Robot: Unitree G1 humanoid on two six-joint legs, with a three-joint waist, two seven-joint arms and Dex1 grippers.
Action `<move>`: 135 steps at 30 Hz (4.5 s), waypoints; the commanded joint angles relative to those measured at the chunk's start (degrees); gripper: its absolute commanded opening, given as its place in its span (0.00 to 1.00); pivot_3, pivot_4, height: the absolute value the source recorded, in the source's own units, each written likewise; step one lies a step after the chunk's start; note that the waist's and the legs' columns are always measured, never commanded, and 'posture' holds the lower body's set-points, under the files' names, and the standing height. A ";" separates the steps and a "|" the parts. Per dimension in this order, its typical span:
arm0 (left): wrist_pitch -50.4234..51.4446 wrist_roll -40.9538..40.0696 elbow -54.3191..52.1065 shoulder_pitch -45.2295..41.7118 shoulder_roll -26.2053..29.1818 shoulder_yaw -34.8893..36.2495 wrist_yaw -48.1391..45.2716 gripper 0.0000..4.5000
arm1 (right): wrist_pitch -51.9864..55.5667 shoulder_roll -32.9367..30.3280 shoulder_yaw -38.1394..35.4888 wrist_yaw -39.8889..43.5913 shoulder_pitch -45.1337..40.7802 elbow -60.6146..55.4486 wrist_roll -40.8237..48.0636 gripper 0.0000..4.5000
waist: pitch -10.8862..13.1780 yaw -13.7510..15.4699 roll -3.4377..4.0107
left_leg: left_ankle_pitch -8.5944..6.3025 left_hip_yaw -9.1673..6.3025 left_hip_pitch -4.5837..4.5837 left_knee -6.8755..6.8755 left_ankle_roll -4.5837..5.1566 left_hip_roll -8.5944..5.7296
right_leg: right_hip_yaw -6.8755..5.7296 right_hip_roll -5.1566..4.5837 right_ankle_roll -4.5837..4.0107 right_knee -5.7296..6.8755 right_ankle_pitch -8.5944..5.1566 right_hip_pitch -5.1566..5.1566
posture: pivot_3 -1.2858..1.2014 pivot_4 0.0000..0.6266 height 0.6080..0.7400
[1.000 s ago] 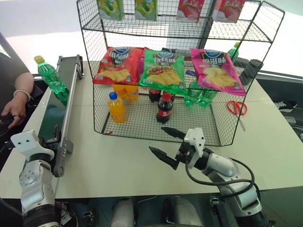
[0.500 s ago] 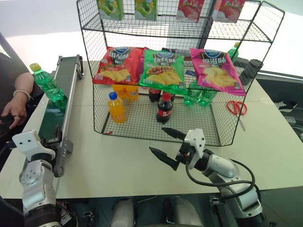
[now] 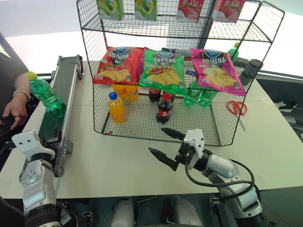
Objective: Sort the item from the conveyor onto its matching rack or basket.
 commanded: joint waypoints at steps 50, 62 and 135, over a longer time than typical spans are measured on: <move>-4.26 -0.33 -3.05 -1.54 2.34 1.50 0.59 0.64 | -2.44 0.29 0.72 5.34 -4.12 0.20 0.86 1.00 | 0.01 0.05 -0.01 | 0.00 -0.02 -0.03 0.00 0.00 0.00 | -0.03 -0.01 0.00 -0.01 0.00 -0.01 | 0.52 0.24 0.96; 3.43 -5.30 -23.43 3.65 9.48 -7.55 -16.88 0.64 | -2.56 -3.21 -4.98 5.67 -4.03 -0.36 2.65 1.00 | 0.11 -0.03 -0.16 | 0.01 -0.07 -0.18 0.00 -0.03 -0.03 | -0.11 -0.08 0.00 -0.08 0.00 -0.07 | 0.52 0.24 0.96; 11.64 1.08 -23.98 -7.89 1.92 -39.25 -41.17 0.99 | -23.23 7.95 -23.63 -29.19 -24.20 50.87 -11.13 0.68 | 0.37 -0.09 0.51 | 0.04 0.21 -0.09 -0.04 -0.04 0.01 | 0.17 0.07 0.00 0.01 0.01 -0.14 | 0.52 0.24 0.96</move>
